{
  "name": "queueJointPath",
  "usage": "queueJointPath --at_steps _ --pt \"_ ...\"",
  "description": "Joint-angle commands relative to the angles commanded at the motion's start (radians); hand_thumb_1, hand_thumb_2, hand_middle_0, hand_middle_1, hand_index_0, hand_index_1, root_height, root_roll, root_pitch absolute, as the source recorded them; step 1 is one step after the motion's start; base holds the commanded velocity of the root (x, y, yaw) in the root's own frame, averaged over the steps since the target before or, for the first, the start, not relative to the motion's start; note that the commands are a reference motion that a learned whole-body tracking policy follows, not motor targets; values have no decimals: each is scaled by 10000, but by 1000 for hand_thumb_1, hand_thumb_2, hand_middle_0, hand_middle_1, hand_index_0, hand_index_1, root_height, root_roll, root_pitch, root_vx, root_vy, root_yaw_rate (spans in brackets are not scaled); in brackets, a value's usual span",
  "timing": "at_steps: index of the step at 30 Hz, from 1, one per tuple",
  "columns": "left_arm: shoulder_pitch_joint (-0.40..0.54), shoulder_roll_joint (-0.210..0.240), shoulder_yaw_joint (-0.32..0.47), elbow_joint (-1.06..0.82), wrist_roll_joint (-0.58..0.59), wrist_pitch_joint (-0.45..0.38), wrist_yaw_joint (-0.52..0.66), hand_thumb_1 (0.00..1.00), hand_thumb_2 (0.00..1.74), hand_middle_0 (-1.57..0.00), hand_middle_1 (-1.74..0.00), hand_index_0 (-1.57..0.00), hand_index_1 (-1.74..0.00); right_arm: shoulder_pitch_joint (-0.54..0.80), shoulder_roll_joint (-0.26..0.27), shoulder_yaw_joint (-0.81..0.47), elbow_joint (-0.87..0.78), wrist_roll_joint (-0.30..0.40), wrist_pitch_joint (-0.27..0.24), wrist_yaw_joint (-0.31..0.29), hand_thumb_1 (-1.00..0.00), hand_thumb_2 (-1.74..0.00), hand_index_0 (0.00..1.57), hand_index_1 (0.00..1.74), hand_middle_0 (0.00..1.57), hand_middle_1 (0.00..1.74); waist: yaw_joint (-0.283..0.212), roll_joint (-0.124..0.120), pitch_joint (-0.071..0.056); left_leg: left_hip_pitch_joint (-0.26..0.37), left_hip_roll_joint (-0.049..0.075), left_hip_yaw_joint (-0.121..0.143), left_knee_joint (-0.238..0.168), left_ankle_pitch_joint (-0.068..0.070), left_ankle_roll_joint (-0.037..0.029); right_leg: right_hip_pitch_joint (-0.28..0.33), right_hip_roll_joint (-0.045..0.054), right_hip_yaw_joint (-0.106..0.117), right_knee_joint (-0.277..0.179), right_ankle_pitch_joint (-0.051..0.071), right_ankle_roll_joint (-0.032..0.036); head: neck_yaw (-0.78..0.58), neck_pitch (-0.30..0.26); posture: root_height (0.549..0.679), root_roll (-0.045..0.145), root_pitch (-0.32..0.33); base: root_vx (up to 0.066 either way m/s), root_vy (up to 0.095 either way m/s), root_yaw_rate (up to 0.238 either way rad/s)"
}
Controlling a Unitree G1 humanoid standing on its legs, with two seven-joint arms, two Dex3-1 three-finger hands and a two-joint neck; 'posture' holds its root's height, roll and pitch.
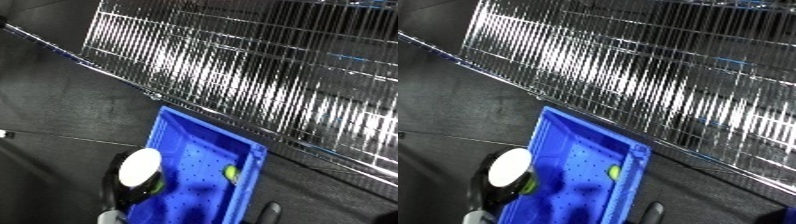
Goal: Pick up the object and place it into the box
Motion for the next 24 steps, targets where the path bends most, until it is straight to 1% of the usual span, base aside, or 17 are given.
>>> queueJointPath --at_steps 3,6,12,20,24 --pt "-259 191 31 785 -220 296 -614 450 783 -706 -783 -706 -783 53 -65 -2 8 -28 -15 78 0 0 0 0 0 0 -23 -94 0 18 23 8 -36 8 0 25 46 12 -73 24 8 -136 3 646 31 84 2 7 -20" --pt "-335 368 113 1333 -479 566 -1198 300 522 -471 -522 -471 -522 53 -115 -19 15 -70 16 111 0 0 0 0 0 0 -39 -145 0 39 31 9 -38 -6 -9 64 62 26 -124 33 13 -77 -2 646 30 81 5 14 -12" --pt "-419 654 219 2038 -414 542 -1434 0 0 0 0 0 0 -10 -120 8 31 -137 108 160 0 0 0 0 0 0 -63 -177 0 130 17 12 -67 -72 -17 177 49 56 -267 58 40 99 -23 647 30 77 4 17 -6" --pt "-475 683 170 2259 -244 547 -1479 0 0 0 0 0 0 -105 -9 129 -5 -90 201 109 0 0 0 0 0 0 -22 -227 0 121 -43 -1 -35 -165 -10 277 39 42 -428 126 76 355 -140 648 27 76 2 2 -1" --pt "-473 651 134 2299 -251 746 -1570 0 0 0 0 0 0 -121 23 135 -23 -48 241 100 0 0 0 0 0 0 -28 -239 0 144 -57 -5 -72 -190 1 307 45 50 -521 174 107 434 -155 649 24 77 1 2 -10"
